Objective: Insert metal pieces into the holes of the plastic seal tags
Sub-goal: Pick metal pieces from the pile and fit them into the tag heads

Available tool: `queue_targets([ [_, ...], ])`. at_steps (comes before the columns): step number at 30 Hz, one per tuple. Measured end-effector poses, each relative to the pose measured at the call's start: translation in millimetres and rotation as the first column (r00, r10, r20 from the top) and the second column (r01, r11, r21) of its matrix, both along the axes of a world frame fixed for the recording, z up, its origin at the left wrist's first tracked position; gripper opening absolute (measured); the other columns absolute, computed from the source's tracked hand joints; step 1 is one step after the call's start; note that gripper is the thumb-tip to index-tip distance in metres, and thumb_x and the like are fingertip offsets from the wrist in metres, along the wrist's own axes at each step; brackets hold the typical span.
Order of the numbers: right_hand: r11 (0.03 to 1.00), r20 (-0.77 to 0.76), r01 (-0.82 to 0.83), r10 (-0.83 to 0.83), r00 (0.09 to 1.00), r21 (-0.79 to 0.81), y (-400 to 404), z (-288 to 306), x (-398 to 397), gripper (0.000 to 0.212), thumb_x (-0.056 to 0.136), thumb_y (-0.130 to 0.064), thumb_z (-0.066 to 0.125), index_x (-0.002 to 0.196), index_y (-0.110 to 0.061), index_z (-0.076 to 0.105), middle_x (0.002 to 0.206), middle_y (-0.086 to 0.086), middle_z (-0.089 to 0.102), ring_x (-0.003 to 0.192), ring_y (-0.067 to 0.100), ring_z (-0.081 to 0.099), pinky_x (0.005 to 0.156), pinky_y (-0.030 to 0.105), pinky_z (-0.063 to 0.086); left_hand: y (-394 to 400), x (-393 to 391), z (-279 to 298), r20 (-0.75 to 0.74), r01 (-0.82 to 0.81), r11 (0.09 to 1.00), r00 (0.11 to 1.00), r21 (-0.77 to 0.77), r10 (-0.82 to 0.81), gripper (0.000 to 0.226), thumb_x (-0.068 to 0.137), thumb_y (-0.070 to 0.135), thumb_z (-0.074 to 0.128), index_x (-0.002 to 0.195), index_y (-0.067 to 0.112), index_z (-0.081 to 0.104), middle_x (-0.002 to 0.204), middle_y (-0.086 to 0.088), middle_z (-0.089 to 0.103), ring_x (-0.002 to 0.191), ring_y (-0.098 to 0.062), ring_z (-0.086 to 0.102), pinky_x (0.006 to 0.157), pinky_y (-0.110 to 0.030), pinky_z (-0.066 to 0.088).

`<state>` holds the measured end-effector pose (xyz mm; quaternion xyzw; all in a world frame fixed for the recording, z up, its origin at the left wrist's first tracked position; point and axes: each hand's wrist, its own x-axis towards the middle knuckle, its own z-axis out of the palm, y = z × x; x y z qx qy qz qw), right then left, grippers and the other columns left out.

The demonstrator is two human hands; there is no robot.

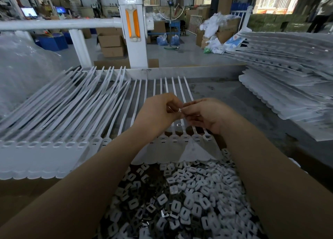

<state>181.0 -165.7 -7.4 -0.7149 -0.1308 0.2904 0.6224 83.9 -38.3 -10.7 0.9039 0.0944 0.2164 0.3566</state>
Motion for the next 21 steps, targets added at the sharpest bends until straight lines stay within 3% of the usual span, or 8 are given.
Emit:
queue_targets([
  [3,1.000,0.007,-0.024,0.024,1.000,0.002,-1.0,0.6,0.7,0.015,0.081,0.002,0.070,0.091,-0.009,0.070,0.078,0.006,0.074,0.066,0.012,0.068,0.055,0.021,0.053,-1.3,0.9,0.3,0.031,0.008,0.998,0.999,0.058,-0.010,0.020,0.082,0.023,0.078,0.076,0.038,0.065,0.077,0.021,0.065,0.074,0.009,0.062,0.064,-0.001,0.044],
  [6,0.999,-0.008,-0.045,0.046,0.999,0.029,-2.3,1.8,0.4,0.015,0.081,0.002,0.069,0.092,-0.008,0.069,0.078,0.006,0.073,0.063,0.010,0.067,0.054,0.021,0.053,-0.1,0.6,0.8,0.051,-0.011,0.993,0.999,0.117,0.005,0.005,0.083,0.027,0.077,0.083,0.030,0.073,0.078,0.020,0.067,0.076,0.005,0.062,0.064,-0.004,0.045],
  [10,0.999,0.004,-0.045,0.045,0.999,0.017,-2.3,2.9,-1.5,0.011,0.084,-0.001,0.067,0.091,-0.010,0.070,0.086,0.008,0.072,0.072,0.015,0.065,0.057,0.023,0.054,2.9,-2.1,0.2,0.026,0.000,0.986,1.000,0.167,-0.004,0.012,0.083,0.032,0.076,0.093,0.026,0.076,0.086,0.015,0.070,0.078,0.001,0.064,0.072,-0.013,0.051],
  [12,0.999,0.009,-0.032,0.032,0.999,-0.004,-0.9,3.3,-2.4,0.010,0.087,-0.004,0.065,0.092,-0.011,0.070,0.091,0.009,0.072,0.076,0.016,0.064,0.058,0.023,0.053,1.9,-1.9,0.7,0.020,-0.006,0.983,1.000,0.184,0.003,0.011,0.085,0.033,0.074,0.093,0.026,0.076,0.083,0.016,0.069,0.076,0.002,0.063,0.069,-0.009,0.048],
  [14,1.000,0.008,-0.004,0.005,1.000,-0.012,0.3,3.3,-2.7,0.009,0.091,-0.008,0.062,0.095,-0.012,0.069,0.090,0.008,0.073,0.076,0.017,0.064,0.056,0.024,0.052,0.5,-1.3,2.4,0.009,-0.036,0.994,0.999,0.104,0.036,0.004,0.086,0.031,0.073,0.088,0.028,0.075,0.074,0.019,0.067,0.070,0.003,0.063,0.061,-0.005,0.045],
  [16,0.998,-0.006,0.059,-0.059,0.998,0.022,0.6,2.0,-1.3,0.010,0.092,-0.010,0.060,0.098,-0.011,0.068,0.079,0.004,0.072,0.070,0.015,0.063,0.052,0.023,0.051,0.5,-1.9,5.4,-0.022,-0.042,0.996,0.999,-0.079,0.040,0.006,0.086,0.027,0.073,0.081,0.031,0.073,0.068,0.013,0.070,0.066,0.005,0.065,0.055,-0.003,0.045],
  [21,0.959,-0.125,0.267,-0.254,0.959,0.097,-1.3,-2.0,4.1,0.007,0.091,-0.010,0.060,0.089,-0.010,0.067,0.070,0.002,0.065,0.061,0.012,0.055,0.043,0.019,0.047,-4.7,-6.1,16.2,-0.193,0.045,0.880,0.969,-0.473,-0.153,0.005,0.087,0.019,0.072,0.083,0.017,0.074,0.076,0.003,0.076,0.063,-0.004,0.069,0.052,-0.012,0.049],
])
